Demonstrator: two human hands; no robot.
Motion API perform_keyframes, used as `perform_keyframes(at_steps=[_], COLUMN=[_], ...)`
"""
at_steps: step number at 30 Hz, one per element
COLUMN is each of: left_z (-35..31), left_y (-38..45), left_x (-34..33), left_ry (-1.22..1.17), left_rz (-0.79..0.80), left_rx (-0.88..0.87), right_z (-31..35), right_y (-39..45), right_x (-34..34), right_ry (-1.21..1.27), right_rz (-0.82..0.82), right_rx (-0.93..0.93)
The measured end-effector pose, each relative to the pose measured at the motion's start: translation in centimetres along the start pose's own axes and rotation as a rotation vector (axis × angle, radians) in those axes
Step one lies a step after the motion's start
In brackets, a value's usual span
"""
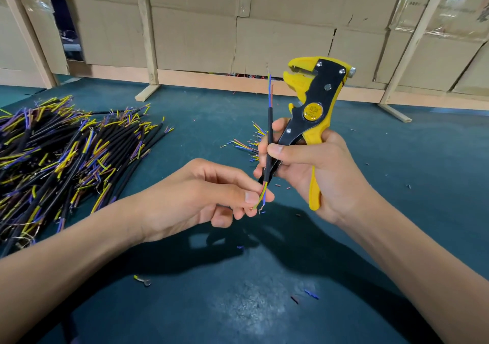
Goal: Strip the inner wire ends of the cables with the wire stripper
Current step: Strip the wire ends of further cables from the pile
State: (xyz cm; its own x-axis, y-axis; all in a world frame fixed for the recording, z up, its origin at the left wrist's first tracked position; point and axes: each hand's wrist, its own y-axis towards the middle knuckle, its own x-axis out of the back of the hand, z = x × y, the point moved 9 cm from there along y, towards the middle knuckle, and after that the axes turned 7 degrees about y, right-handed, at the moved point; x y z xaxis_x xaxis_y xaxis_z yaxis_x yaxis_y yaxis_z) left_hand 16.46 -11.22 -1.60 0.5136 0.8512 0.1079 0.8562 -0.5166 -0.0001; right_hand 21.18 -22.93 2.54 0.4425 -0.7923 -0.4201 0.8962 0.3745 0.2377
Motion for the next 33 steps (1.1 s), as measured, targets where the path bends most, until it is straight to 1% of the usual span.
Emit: perform_keyframes(at_steps=[5,8,13,15,17,22,25,28,31,33], left_z=[-0.2,-0.3,-0.4,-0.4,-0.4,-0.2,-0.2,-0.2,-0.1,0.0], left_y=[-0.2,-0.3,-0.7,-1.0,-1.2,-1.1,-1.3,-1.3,-0.9,-0.8], left_x=[-0.3,-0.7,-1.4,-1.7,-1.8,-1.6,-1.7,-1.6,-1.2,-1.1], left_ry=[0.045,0.103,0.14,0.124,0.112,0.104,0.096,0.137,0.189,0.217], left_rz=[0.038,0.076,0.239,0.304,0.336,0.323,0.33,0.279,0.214,0.203], left_rx=[-0.011,-0.003,0.029,0.036,0.029,0.047,0.05,0.035,0.043,0.039], right_z=[-0.8,-1.2,-1.0,-1.1,-1.3,-1.5,-1.2,-0.7,-0.4,-0.4], right_y=[-0.4,-0.6,-1.0,-1.1,-1.1,-1.2,-0.9,-0.4,-0.2,-0.1], right_x=[-0.9,-1.2,-2.0,-2.3,-2.3,-2.3,-2.0,-1.1,-0.6,-0.3], right_ry=[-0.034,-0.072,-0.117,-0.119,-0.122,-0.122,-0.093,-0.081,-0.08,-0.073], right_rz=[0.075,0.102,0.21,0.23,0.232,0.233,0.185,0.114,0.072,0.054], right_rx=[-0.136,-0.181,-0.205,-0.213,-0.217,-0.206,-0.168,-0.118,-0.087,-0.081])
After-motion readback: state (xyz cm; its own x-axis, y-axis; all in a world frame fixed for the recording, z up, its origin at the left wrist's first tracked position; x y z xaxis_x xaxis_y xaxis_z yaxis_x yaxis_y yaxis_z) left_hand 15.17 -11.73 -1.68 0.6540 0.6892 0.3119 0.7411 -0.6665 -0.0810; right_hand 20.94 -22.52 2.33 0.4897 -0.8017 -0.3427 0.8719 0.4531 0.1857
